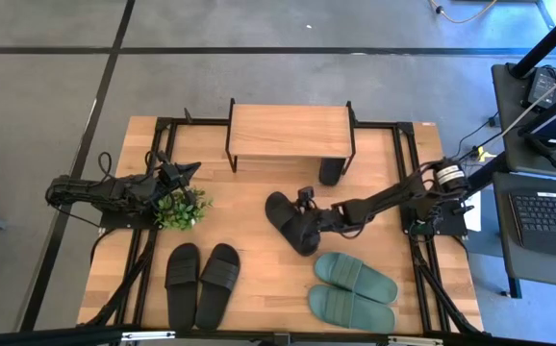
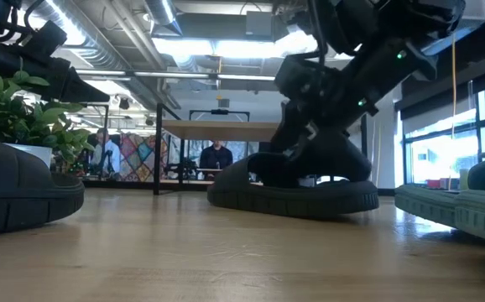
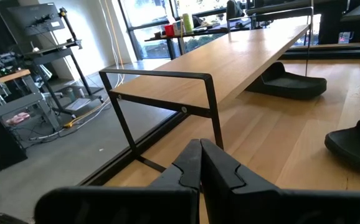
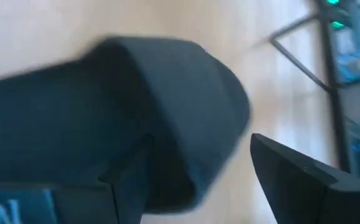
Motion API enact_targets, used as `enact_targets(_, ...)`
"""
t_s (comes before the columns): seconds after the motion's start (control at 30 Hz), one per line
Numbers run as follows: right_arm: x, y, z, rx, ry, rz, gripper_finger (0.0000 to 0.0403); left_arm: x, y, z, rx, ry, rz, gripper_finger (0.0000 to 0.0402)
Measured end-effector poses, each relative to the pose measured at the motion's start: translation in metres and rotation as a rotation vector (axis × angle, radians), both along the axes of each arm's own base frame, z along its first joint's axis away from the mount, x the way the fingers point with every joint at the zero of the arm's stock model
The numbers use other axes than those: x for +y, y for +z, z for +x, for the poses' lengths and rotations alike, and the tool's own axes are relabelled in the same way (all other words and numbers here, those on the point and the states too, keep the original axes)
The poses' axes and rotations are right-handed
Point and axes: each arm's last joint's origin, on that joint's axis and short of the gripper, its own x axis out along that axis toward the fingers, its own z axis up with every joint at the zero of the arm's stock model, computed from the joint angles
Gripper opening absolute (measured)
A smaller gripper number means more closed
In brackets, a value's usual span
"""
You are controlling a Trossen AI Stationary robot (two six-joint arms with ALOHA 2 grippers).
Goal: Pick and place slides into the shelf
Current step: Put the black slide under the shelf
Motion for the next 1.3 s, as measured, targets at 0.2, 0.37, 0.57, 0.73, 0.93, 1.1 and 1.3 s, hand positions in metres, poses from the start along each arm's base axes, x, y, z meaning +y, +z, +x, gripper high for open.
enact_targets(0.2, -0.0031, -0.0035, 0.0004, 0.004, -0.04, -0.037, 0.0262, 0.0, 0.0001, 0.0, 0.0, 0.0, 0.0, 0.0)
enact_targets(0.37, -0.0031, -0.003, 0.0009, -0.005, -0.041, -0.034, 0.0255, 0.0, 0.0, 0.0, 0.0, 0.0, 0.0, 0.0)
enact_targets(0.57, -0.0031, -0.0029, 0.0011, -0.007, -0.042, -0.033, 0.0193, 0.0, 0.0, 0.0, 0.001, 0.0, 0.001, 0.0)
enact_targets(0.73, -0.0027, -0.0031, 0.0011, -0.016, -0.048, -0.002, 0.0098, 0.0, 0.0, 0.0, 0.001, 0.0, 0.001, 0.0)
enact_targets(0.93, -0.0035, -0.0028, 0.0014, -0.06, -0.111, 0.06, 0.0017, 0.0, 0.0, 0.0, 0.001, 0.0, 0.001, 0.0)
enact_targets(1.1, -0.0044, -0.0026, 0.0017, -0.075, -0.132, 0.083, 0.0013, 0.0, 0.0, 0.0, 0.001, 0.0, 0.001, 0.0)
enact_targets(1.3, -0.0043, -0.0025, 0.0017, -0.075, -0.131, 0.084, 0.0013, 0.0, 0.0, 0.0, 0.001, 0.0, 0.001, 0.0)
